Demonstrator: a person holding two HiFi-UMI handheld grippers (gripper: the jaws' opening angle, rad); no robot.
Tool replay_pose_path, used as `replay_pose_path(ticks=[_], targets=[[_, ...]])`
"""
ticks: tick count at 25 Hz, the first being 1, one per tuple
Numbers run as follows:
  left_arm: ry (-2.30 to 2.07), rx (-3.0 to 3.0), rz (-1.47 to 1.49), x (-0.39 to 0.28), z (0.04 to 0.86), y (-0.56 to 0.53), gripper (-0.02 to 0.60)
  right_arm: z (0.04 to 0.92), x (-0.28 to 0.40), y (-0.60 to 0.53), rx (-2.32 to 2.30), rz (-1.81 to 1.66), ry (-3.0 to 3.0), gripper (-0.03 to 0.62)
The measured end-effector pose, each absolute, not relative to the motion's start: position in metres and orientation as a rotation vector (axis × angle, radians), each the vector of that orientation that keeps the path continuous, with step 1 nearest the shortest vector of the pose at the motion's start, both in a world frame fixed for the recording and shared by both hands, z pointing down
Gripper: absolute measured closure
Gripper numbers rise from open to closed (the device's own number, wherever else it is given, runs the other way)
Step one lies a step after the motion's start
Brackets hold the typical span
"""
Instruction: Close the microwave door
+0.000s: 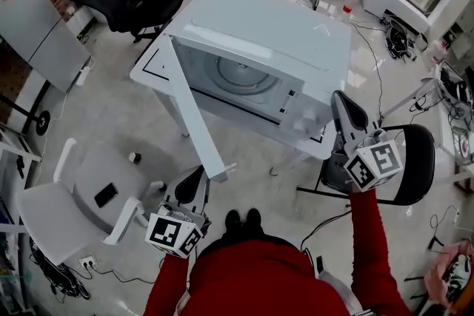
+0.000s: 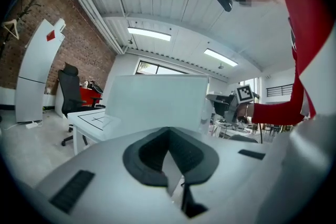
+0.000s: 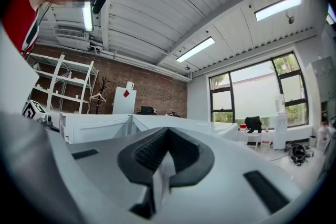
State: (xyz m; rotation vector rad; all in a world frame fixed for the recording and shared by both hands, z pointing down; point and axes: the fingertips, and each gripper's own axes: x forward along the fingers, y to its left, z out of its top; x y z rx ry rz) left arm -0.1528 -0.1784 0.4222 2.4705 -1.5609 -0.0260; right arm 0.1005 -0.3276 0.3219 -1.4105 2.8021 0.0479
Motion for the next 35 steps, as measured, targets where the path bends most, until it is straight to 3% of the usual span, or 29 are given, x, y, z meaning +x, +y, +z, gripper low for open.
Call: replay_pose_path(ticks=[23, 35], targets=[[-1.444, 2.531, 0.006, -0.040, 0.418, -0.293, 0.588, 0.321, 0.094, -0.323, -1.320, 0.025, 2.796, 0.582], [-1.534, 2.441, -0.062, -0.023, 0.412, -0.316, 0.586, 0.320, 0.095, -0.318, -1.277, -0.026, 2.780, 0.582]])
